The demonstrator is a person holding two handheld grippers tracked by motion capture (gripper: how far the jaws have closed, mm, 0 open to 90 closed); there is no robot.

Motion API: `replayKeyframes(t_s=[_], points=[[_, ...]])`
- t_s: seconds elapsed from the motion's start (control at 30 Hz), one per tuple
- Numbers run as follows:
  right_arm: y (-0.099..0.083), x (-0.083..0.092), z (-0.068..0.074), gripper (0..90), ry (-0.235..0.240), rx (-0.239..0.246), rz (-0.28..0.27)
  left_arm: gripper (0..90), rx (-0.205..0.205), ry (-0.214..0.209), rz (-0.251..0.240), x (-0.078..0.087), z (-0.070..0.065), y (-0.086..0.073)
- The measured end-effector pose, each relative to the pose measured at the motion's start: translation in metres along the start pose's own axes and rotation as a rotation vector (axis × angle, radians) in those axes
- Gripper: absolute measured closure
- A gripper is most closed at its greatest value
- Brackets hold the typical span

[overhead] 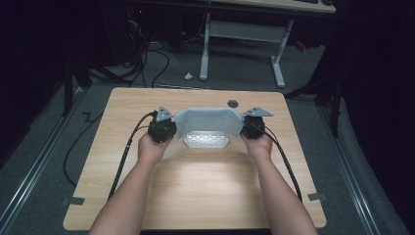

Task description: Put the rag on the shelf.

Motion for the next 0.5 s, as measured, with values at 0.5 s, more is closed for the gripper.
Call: replayKeyframes(t_s=[0.5], points=[[-0.003,0.0026,-0.0005,83.3,-0.012,-0.002,-0.003,78.2,0.024,0.003,0.0,-0.0008,-0.0007,-0.001]])
Point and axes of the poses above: each handheld gripper's, and its own axes: x roughly backward along the jaws, y roughly out of its top, z roughly to its left, the point moved 5 cm from there along -x, roughly forward along the jaws
